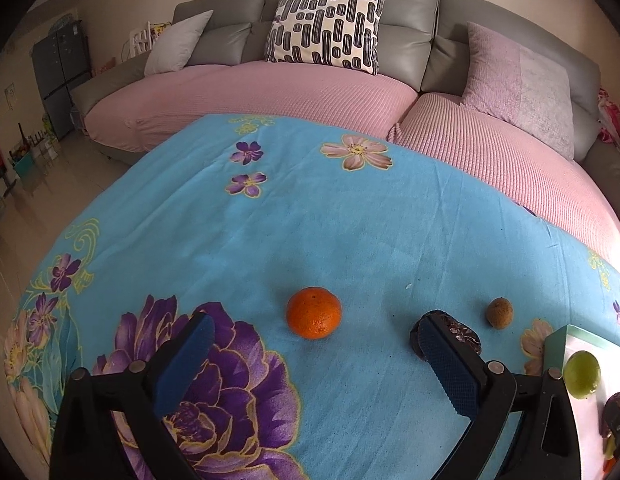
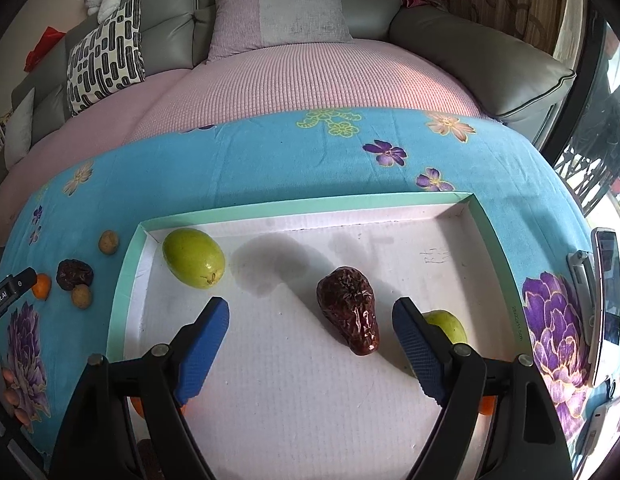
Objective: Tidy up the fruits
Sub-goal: 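Move both tools back over the remaining fruits on the bedspread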
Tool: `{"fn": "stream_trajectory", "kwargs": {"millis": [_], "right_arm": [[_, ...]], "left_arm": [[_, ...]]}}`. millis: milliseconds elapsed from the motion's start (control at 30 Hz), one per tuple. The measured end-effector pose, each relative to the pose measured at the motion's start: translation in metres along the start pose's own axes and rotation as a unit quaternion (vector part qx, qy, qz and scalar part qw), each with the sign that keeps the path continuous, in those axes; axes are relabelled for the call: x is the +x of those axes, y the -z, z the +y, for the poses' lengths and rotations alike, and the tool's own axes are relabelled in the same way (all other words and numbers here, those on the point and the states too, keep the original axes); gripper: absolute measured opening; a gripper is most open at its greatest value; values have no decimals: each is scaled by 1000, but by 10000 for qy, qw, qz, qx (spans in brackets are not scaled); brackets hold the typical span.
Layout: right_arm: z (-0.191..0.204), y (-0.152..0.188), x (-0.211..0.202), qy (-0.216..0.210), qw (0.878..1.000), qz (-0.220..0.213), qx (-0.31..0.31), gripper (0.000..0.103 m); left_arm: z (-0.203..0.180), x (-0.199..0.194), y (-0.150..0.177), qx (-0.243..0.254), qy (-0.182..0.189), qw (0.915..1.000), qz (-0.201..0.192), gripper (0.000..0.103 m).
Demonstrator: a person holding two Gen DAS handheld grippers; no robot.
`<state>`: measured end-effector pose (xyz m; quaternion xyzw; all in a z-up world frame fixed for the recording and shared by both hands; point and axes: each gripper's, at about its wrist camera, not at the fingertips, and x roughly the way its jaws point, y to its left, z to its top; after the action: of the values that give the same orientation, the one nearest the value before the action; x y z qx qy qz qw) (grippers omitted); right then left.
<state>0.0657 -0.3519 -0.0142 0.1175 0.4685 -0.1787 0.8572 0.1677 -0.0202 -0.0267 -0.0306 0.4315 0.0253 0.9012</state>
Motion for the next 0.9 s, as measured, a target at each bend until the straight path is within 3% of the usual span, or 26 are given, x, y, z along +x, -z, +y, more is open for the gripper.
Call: {"fn": "stream_trajectory", "kwargs": {"millis": [267, 467, 500, 533, 600, 900], "right_arm": [[10, -2, 6, -72, 9999, 1, -139, 85], [12, -3, 3, -95, 9998, -154, -60, 85], [12, -3, 2, -107, 9998, -172, -33, 86], [12, -3, 2, -114, 9998, -185, -24, 94], [15, -3, 0, -131, 9997, -218, -49, 101], [28, -7, -3, -266, 9985, -405, -236, 101]], "left_arm": [[-3, -2, -1, 113, 226, 9997, 66, 103], [1, 1, 0, -71, 416, 9990, 133, 103], [1, 2, -1, -83, 415, 9990, 119, 103], [2, 3, -1, -94, 430, 9990, 118, 103], [4, 6, -3, -116, 467, 9987, 159, 103], [18, 14, -5, -196, 413, 9983, 364, 103]]}}
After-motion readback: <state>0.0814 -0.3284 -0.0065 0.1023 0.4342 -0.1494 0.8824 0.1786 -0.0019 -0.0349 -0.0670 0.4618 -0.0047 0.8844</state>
